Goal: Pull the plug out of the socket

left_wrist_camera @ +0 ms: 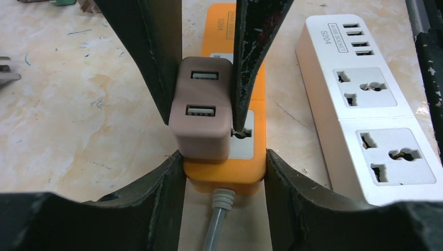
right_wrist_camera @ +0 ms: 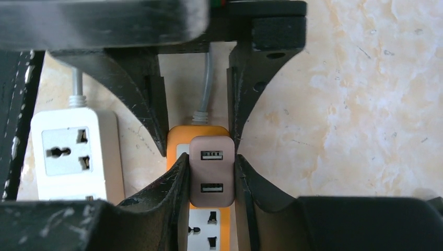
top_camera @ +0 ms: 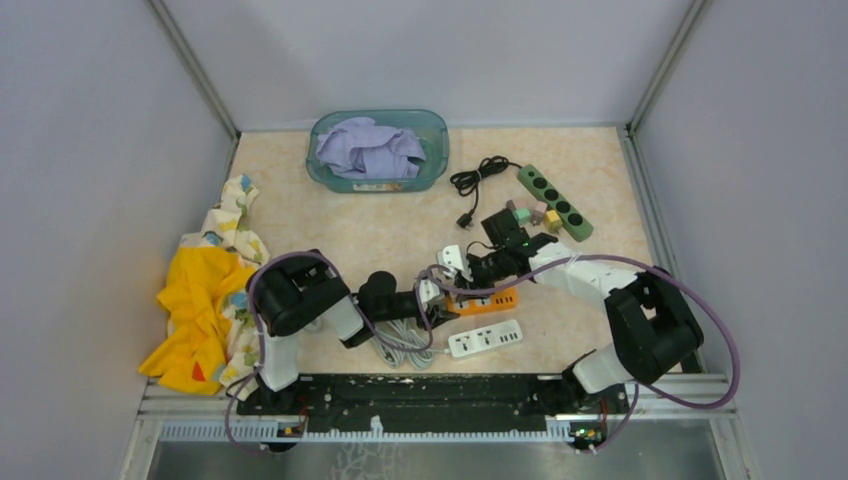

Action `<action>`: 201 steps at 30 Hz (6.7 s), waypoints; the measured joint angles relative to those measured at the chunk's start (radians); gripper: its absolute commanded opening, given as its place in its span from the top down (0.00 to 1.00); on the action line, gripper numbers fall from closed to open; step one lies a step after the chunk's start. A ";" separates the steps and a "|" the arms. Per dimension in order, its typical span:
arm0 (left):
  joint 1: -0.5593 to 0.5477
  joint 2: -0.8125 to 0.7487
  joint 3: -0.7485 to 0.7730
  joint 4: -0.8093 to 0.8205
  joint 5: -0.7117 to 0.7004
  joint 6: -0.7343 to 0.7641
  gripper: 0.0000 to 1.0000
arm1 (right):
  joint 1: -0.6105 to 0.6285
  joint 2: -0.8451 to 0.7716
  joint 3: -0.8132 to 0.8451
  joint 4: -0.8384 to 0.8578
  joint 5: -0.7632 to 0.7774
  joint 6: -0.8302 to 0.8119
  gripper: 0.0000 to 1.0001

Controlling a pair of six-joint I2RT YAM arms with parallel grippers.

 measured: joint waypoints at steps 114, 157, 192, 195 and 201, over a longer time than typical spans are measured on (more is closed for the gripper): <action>0.023 -0.866 -0.083 -0.787 -0.320 -0.293 0.12 | -0.673 -0.291 0.002 0.179 -0.066 0.428 1.00; 0.039 -1.002 -0.128 -0.843 -0.467 -0.581 0.00 | -0.691 -0.142 0.002 0.237 0.344 0.591 0.43; 0.455 -0.942 0.141 -1.856 -1.233 -1.172 0.30 | -0.675 -0.252 0.002 0.120 -0.087 0.460 0.43; 0.477 -0.904 0.141 -1.883 -1.228 -1.216 0.30 | -0.674 -0.252 0.002 0.120 -0.087 0.459 0.43; 0.507 -0.850 0.118 -1.895 -1.191 -1.249 0.31 | -0.674 -0.252 0.002 0.120 -0.087 0.458 0.43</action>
